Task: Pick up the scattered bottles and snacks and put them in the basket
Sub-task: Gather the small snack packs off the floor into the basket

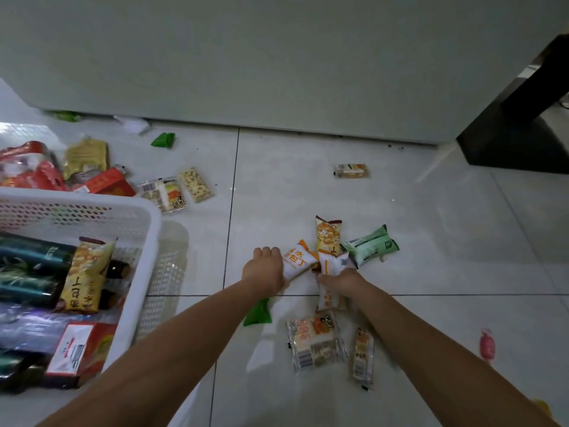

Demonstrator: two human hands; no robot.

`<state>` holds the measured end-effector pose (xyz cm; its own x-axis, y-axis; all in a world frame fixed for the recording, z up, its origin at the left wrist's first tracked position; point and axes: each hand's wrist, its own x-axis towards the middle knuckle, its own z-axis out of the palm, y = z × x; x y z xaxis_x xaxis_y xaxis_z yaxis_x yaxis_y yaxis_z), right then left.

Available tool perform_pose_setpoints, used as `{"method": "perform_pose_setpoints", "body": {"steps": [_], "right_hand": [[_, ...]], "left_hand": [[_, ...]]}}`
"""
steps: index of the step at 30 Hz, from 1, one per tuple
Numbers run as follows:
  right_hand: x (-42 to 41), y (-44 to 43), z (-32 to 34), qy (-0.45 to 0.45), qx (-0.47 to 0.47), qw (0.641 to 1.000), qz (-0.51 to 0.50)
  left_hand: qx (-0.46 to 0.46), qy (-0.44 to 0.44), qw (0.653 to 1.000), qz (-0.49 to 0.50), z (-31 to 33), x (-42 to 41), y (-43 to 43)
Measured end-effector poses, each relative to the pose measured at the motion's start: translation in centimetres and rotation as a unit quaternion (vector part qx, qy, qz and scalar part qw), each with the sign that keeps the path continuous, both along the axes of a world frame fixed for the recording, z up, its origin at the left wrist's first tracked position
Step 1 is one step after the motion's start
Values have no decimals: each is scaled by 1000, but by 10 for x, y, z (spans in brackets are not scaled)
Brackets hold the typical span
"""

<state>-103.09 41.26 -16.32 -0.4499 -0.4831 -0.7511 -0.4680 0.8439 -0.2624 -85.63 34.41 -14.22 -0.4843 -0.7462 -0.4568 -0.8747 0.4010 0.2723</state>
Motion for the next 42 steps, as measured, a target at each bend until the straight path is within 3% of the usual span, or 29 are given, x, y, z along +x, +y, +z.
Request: {"method": "perform_pose_setpoints", "body": {"steps": [4, 9, 12, 19, 24, 27, 29, 32, 37, 39, 42], "right_hand": [[3, -4, -8, -8, -18, 999, -34], [4, 1, -9, -50, -64, 991, -107], [5, 0, 1, -36, -95, 991, -86], [18, -14, 46, 0, -171, 984, -41], [51, -66, 96, 47, -216, 975, 41], [98, -108, 130, 47, -247, 957, 141], [141, -132, 148, 55, -261, 936, 230], [214, -152, 164, 21, -254, 907, 334], [301, -146, 156, -83, -208, 885, 408], [307, -140, 146, -62, -217, 872, 434], [279, -143, 137, -37, -245, 883, 398]], "left_hand": [[52, -8, 998, 39, -7, 7, 3], [-17, -23, 999, 15, -17, 11, 6], [-36, -23, 999, 1, -15, 16, 5], [-44, 97, 991, 85, 18, 47, -6], [-99, 253, 941, 202, 74, 105, -25], [-180, 290, 894, 289, 102, 166, -23], [-233, 271, 864, 356, 112, 212, -17], [-256, 171, 842, 443, 112, 273, -4], [-220, -4, 856, 467, 95, 330, 21], [-227, -13, 855, 466, 92, 335, 24], [-250, -7, 855, 455, 93, 324, 17]]}}
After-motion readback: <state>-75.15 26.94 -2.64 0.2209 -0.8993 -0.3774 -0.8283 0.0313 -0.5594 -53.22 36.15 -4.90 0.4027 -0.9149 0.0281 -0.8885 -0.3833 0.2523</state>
